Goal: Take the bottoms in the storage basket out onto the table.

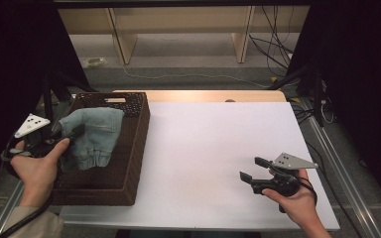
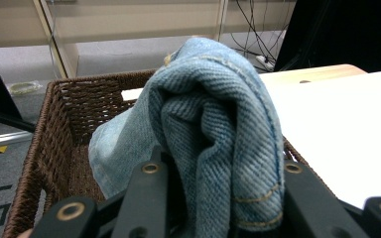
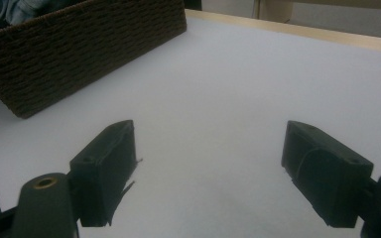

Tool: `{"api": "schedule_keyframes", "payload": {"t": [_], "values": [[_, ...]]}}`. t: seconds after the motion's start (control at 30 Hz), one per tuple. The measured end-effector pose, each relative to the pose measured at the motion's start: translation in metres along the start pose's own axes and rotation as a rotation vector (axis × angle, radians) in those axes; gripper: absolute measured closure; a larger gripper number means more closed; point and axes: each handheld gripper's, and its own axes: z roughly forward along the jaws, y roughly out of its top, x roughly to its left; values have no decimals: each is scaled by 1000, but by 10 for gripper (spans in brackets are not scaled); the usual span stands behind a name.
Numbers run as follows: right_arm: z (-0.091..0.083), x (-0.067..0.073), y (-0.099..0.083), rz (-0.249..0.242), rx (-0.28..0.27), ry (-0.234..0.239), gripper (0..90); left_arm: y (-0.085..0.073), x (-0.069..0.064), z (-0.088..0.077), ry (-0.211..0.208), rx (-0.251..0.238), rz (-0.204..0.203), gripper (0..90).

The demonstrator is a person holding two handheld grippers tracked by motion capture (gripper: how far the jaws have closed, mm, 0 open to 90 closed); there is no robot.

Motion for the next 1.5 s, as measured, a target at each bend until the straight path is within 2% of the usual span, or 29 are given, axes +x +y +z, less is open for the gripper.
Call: {"api": "schedule_keyframes", "payload": {"t": [0.2, 1.5], "values": [[0, 0, 0, 1, -1, -1, 223, 1, 1, 0, -1, -18, -12, 702], [0, 0, 0, -1, -2, 1, 223, 19, -7, 5, -16, -64, -13, 702]]}}
